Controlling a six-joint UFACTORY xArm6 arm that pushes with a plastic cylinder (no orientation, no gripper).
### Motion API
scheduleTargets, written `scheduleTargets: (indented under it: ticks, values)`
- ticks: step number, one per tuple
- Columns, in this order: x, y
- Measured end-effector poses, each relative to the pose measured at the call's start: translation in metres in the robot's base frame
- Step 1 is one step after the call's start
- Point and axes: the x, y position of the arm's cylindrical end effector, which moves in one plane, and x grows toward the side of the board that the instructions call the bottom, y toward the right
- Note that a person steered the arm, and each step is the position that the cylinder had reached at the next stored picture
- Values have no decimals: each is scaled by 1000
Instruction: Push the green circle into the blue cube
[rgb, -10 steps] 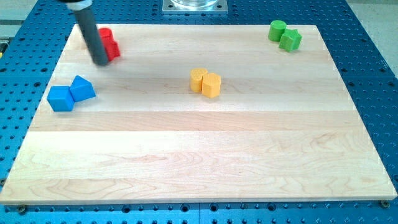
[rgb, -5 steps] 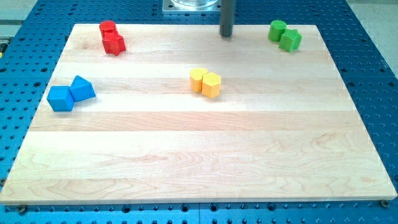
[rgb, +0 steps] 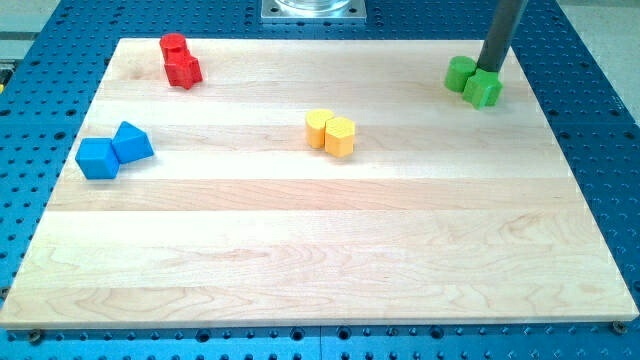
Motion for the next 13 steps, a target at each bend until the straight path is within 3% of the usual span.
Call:
scheduleTargets:
  ticks: [1, 2, 3, 4, 5, 6, 8, 9, 12, 13]
  values:
    - [0, -85]
    - [-15, -68]
    - [-2, -132]
    - [22, -237]
    - [17, -220]
    - [-3, -253]
    - [52, -375]
    - [30, -390]
    - [46, -489]
    - [82, -494]
